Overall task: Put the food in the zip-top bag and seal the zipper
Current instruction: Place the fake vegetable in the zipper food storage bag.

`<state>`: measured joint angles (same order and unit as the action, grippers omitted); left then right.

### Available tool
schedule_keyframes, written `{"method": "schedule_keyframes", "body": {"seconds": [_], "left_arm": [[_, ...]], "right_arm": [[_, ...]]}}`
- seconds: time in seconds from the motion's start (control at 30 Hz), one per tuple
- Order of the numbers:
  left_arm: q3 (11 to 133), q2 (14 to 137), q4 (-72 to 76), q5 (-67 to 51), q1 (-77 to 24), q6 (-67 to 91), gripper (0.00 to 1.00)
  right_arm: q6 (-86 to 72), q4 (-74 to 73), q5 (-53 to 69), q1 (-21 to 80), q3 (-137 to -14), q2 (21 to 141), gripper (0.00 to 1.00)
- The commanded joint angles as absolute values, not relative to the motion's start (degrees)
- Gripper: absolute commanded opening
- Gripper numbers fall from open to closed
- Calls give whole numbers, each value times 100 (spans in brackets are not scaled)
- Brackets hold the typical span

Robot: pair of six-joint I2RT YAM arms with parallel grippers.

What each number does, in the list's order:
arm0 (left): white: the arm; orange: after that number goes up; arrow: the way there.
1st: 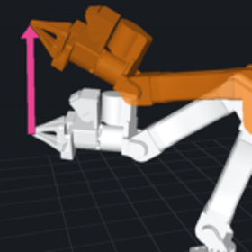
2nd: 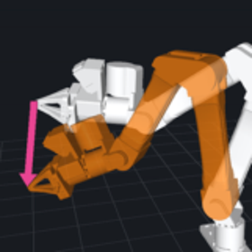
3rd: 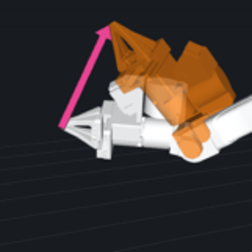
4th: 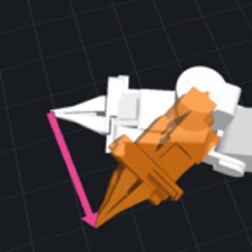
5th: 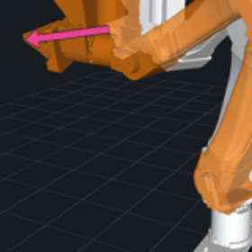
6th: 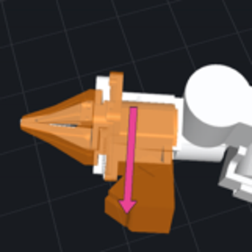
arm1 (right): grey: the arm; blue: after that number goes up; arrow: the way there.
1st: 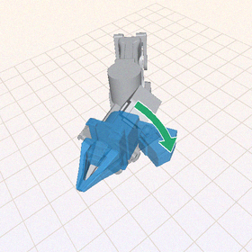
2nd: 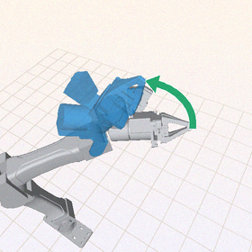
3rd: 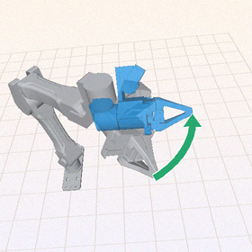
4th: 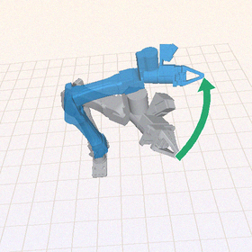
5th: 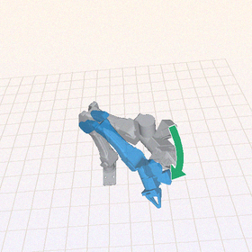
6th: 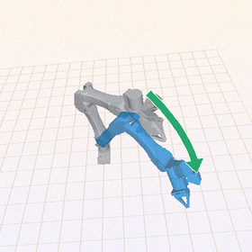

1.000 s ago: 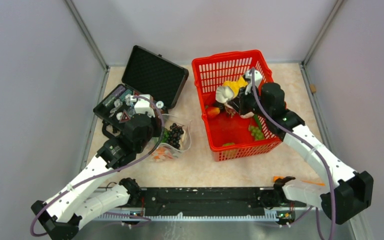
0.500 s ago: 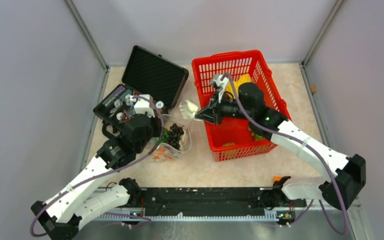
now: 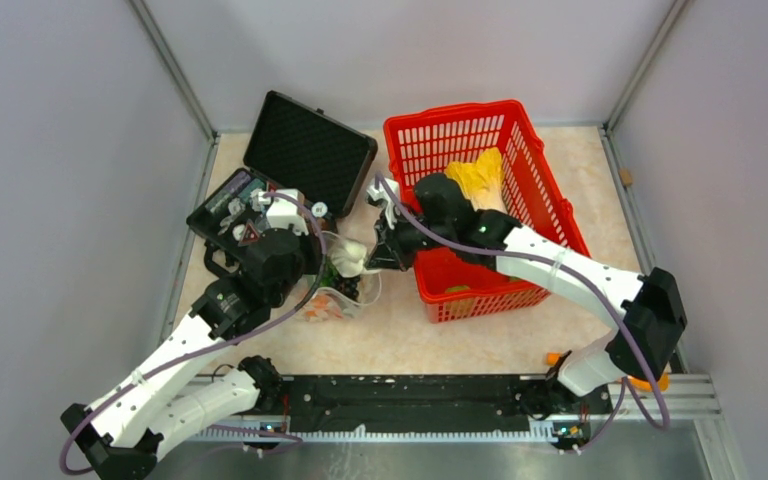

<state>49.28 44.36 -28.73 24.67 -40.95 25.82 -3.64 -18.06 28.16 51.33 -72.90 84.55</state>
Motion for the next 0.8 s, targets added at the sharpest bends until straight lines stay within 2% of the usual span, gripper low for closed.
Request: {"method": "schedule_keyframes", "body": {"seconds": [0.0,0.27,0.5,0.77], "left_arm": [[4965,4414,-2615,2492,-4072,2593,2],[5005,4509,-2610,2474,-4077,2584,2],[4987,4518,-2598,2505,-4067,2610,2],[5019,4601,-2533,2430,-4070,2584,2]], "right_arm": [[-178,-1811,3005,5215,-7620,8424,0],[-115,-1647,3258,5264,-7582,8365,0],[-210,-712,2631,5259,-6860,7548,0],[130,-1587,3343,5259,-7168,8026,0]]}}
